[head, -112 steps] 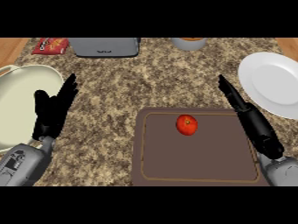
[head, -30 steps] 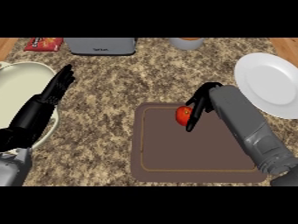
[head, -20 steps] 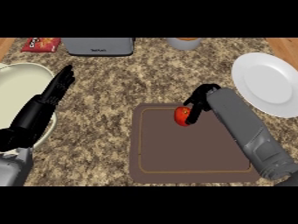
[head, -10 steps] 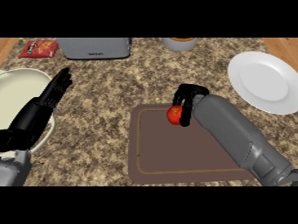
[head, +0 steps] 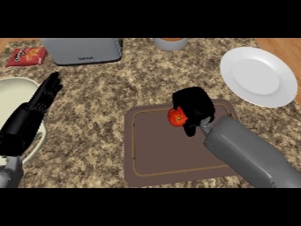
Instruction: Pick the tomato from the tray and place it in the plate
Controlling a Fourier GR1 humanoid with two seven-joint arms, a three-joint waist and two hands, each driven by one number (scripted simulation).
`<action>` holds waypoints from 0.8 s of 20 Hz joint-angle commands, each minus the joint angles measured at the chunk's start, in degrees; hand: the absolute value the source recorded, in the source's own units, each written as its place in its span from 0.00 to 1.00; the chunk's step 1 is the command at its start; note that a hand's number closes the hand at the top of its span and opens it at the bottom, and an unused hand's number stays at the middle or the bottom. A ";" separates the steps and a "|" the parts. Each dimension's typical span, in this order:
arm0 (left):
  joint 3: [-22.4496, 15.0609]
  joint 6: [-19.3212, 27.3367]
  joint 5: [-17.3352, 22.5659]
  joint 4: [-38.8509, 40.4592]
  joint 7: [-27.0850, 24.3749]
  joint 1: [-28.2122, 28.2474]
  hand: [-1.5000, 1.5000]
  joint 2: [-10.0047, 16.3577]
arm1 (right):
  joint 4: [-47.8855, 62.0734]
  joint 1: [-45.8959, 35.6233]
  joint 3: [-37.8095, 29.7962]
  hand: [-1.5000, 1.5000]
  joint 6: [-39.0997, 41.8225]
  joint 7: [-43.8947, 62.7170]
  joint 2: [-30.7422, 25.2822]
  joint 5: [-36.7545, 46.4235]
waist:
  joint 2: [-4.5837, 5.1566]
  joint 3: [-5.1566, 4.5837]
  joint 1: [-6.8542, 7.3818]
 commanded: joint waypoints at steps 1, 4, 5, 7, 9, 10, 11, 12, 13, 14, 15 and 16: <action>1.06 -1.09 0.82 -1.80 -0.98 2.41 0.50 1.18 | -13.41 8.38 2.51 1.00 -9.17 1.50 -6.62 6.14 | 0.41 -0.01 -0.09; 1.04 0.27 -0.03 -1.81 -0.48 1.84 0.50 0.39 | -25.53 11.61 -0.53 1.00 -10.12 4.18 -13.17 5.95 | 0.59 -0.05 -0.81; 0.07 0.77 -0.55 -2.13 -0.58 1.57 0.50 -0.71 | -29.39 13.74 -0.96 1.00 -11.02 5.90 -14.52 6.48 | 0.92 -0.05 -0.43; 1.05 -0.56 -0.02 -0.28 -0.82 -0.38 0.50 0.16 | -34.96 18.64 -2.88 1.00 -13.30 6.89 -21.12 8.04 | 1.52 -0.05 -0.40; 0.17 -1.02 0.02 -3.43 0.53 1.30 0.50 0.38 | -41.72 21.29 -5.25 1.00 -13.88 10.45 -25.52 9.85 | 1.58 -0.04 1.28; 1.56 -2.19 0.78 -2.67 -0.43 0.81 0.50 1.49 | -45.09 23.17 -7.00 1.00 -14.36 10.83 -28.26 9.52 | 1.71 -0.05 1.32; 1.65 -3.45 2.48 -5.47 -0.30 3.17 0.50 1.55 | -45.55 25.08 -8.95 1.00 -16.17 11.70 -29.38 10.32 | 1.96 -0.02 3.03; 1.15 -1.89 0.69 -0.51 1.07 -2.42 0.50 0.13 | -48.88 29.57 -8.50 1.00 -18.51 11.28 -31.34 11.62 | 2.27 0.00 1.62; -0.81 -0.44 -0.43 -4.89 2.30 -0.95 0.50 -1.54 | -49.80 28.44 -11.78 1.00 -16.68 13.04 -32.15 10.91 | 2.41 0.00 3.65; 1.19 -3.08 0.48 -1.56 -0.48 -1.43 0.50 -0.04 | -49.87 29.66 -13.35 1.00 -17.71 13.09 -32.50 11.92 | 2.64 -0.02 4.14; -1.94 -0.66 -2.22 -5.40 2.78 -1.67 0.50 -2.01 | -51.13 29.54 -15.43 1.00 -15.10 13.59 -33.78 10.75 | 2.66 0.00 4.70; -0.82 -2.94 -1.81 0.26 -2.77 -1.64 0.50 -2.54 | -48.08 32.71 -17.19 1.00 -18.17 9.33 -34.70 10.29 | 2.88 -0.01 4.85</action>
